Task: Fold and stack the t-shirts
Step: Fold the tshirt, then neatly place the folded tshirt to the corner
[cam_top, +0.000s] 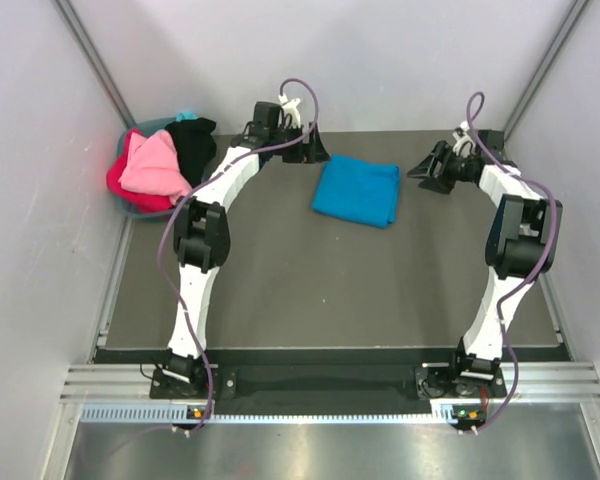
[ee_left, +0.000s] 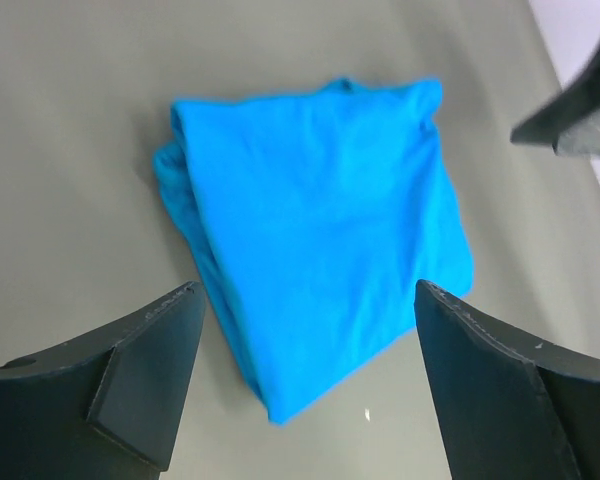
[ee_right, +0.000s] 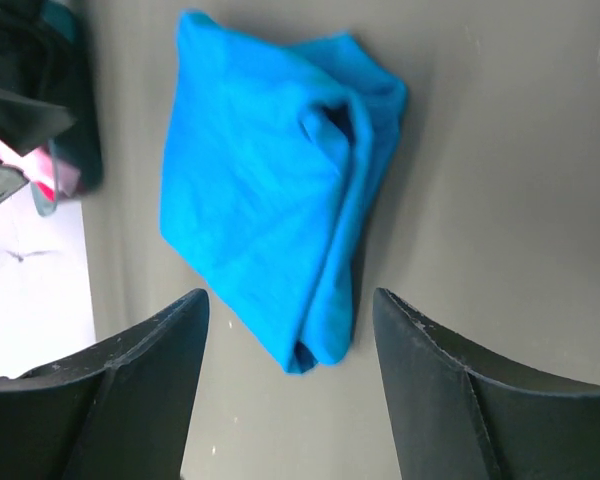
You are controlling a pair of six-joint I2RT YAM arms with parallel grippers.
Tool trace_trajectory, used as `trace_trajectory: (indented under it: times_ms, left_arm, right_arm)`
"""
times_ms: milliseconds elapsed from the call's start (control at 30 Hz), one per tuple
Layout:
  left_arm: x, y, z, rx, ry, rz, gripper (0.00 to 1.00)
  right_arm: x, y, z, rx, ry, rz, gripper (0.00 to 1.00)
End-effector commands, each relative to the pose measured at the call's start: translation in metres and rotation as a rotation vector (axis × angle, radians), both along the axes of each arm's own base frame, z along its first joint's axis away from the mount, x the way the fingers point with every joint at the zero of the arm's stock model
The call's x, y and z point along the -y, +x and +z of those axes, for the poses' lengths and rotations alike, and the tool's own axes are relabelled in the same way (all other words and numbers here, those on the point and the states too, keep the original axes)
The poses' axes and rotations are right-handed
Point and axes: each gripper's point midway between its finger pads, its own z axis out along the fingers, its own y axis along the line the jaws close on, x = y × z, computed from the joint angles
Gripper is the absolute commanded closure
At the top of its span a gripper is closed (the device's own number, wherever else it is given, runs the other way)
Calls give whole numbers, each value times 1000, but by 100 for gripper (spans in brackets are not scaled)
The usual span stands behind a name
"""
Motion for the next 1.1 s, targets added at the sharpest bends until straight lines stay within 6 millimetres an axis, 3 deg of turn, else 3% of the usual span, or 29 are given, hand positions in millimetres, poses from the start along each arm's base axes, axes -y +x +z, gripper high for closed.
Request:
trace_trajectory:
  times_ms: [0, 233, 533, 867, 967, 1067]
  left_arm:
    - [1, -33, 0, -35, 30, -116, 10]
    - [-9, -54, -27, -97, 78, -204, 11]
    - [-37, -37, -72, -173, 115, -130, 14]
    - [-27, -41, -108, -223, 116, -163, 22]
    - [-21, -46, -116, -238, 109, -183, 26]
    - [-13, -53, -123, -255, 101, -207, 30]
  right_arm:
    - [-6, -2, -13, -15, -2, 37, 33]
    - [-23, 8, -37, -56, 72, 46, 33]
    - [-53, 3, -73, -136, 72, 64, 32]
    - [-78, -15, -122, -311, 107, 24, 32]
    - [-79, -15, -126, -329, 130, 10, 33]
    - [-98, -19, -129, -340, 141, 38, 39]
